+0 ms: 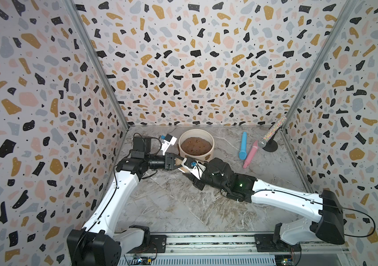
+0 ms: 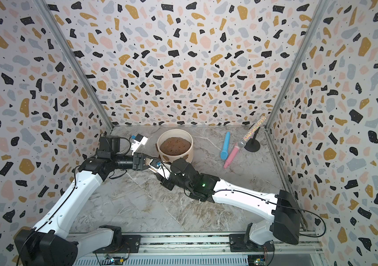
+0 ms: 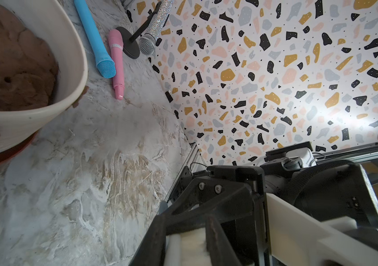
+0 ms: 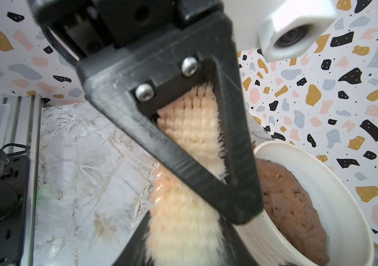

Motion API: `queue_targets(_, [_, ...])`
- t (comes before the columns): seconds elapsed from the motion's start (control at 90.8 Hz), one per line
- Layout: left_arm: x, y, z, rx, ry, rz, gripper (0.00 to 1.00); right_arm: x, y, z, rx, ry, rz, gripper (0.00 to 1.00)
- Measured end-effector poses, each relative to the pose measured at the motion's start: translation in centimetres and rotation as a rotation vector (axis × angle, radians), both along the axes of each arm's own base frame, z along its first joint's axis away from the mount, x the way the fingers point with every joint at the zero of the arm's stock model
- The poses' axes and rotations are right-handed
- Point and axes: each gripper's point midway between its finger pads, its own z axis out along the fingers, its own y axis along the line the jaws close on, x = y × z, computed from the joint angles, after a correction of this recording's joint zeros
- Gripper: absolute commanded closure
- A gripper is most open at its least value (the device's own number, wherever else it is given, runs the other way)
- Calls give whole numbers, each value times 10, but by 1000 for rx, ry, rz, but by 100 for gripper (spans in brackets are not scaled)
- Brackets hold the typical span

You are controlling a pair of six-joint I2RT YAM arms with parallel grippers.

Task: Scrub the dried mud off the ceramic pot
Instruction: Pick up the brush from the center of the board.

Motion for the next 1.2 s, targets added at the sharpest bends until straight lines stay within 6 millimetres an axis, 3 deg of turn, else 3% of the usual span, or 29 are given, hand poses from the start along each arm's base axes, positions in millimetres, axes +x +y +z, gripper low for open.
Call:
queue_targets(0.077, [-2, -1, 1, -7, -2, -12, 80, -2, -3, -1, -2, -3, 2, 31])
queue_targets(0.165, [-6, -1, 2, -14, -1, -29, 83, -7, -14, -8, -12, 32, -2, 19])
queue_targets(0.297, [-13, -2, 5, -34, -8, -63, 84, -26, -31, -8, -6, 158, 76, 13])
queue_targets(0.474, [-26, -4, 16, -101, -7, -140, 81, -40, -65, 4, 95, 387, 175, 12])
queue_targets(0.584, [-36, -4, 24, -145, -6, -188, 83, -58, -65, 3, 160, 571, 277, 12])
queue_targets(0.727, [-47, -4, 32, -175, -27, -222, 84, -81, -45, 5, 258, 793, 443, 27])
queue_targets(0.837, [-51, -3, 36, -184, -34, -232, 81, -87, -36, 2, 295, 910, 502, 69])
queue_targets(0.914, [-53, -3, 37, -189, -35, -237, 55, -89, -34, 4, 307, 928, 521, 99])
queue_targets(0.958, [-55, -2, 40, -203, -43, -249, 26, -89, -35, 4, 306, 940, 515, 100])
queue_targets(1.046, [-55, 0, 44, -205, -56, -242, 4, -85, -36, 1, 292, 919, 492, 100])
queue_targets(1.2, [-43, 10, 48, -193, -71, -179, 0, -67, -45, -6, 224, 755, 345, 100])
